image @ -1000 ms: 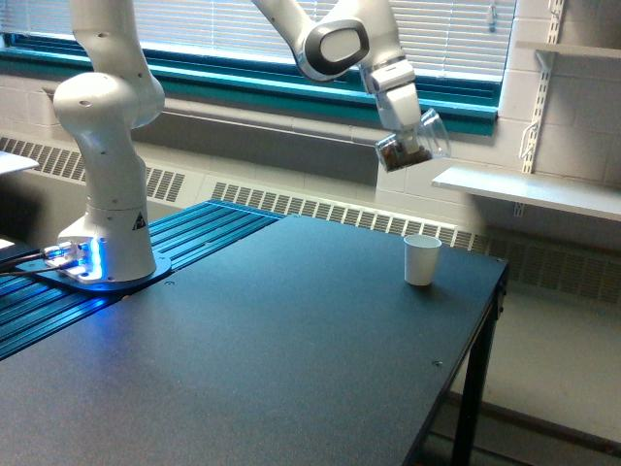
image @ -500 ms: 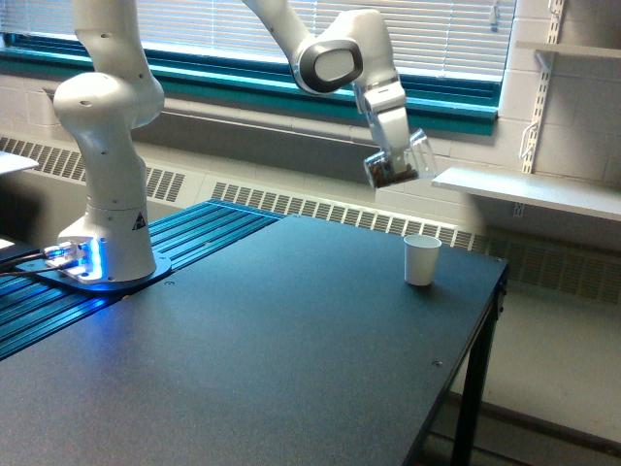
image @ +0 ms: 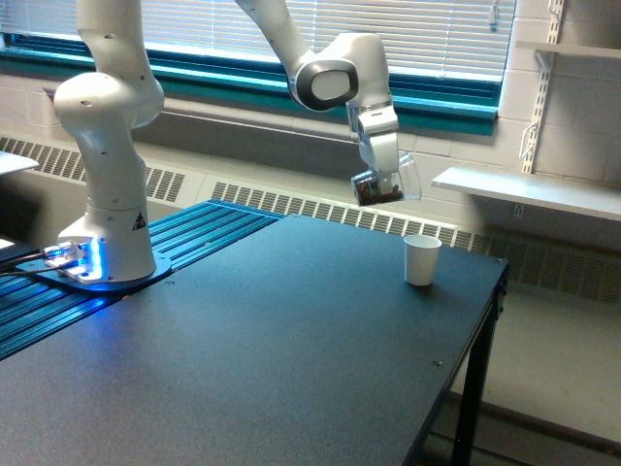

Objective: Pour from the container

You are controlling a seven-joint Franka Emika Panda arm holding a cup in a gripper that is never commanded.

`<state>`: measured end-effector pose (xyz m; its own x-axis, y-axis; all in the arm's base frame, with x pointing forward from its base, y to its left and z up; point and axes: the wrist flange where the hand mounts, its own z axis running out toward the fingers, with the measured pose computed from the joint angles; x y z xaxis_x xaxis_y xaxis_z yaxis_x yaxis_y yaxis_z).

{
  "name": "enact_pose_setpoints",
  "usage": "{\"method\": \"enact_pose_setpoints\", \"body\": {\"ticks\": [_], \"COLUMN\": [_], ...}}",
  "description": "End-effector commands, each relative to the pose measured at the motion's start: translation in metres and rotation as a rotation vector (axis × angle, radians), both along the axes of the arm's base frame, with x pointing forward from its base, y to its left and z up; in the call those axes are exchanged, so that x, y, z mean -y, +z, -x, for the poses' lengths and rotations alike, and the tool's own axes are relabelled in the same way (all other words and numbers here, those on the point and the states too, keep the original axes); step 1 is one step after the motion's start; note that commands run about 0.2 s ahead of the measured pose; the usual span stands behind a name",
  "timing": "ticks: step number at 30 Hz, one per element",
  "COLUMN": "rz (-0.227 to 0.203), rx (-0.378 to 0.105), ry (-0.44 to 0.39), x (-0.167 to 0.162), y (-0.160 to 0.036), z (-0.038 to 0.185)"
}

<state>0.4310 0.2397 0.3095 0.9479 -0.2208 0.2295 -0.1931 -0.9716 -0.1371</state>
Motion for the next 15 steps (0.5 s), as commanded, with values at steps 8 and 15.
{"method": "enact_pose_setpoints", "body": {"ticks": [8,15], "rz": [0.035,0.052], "rx": [-0.052,-0.074], "ry": [0.033,0.041], "x": [-0.003,-0.003], "y": [-0.022,-0.03], "z": [0.005,0.002]}}
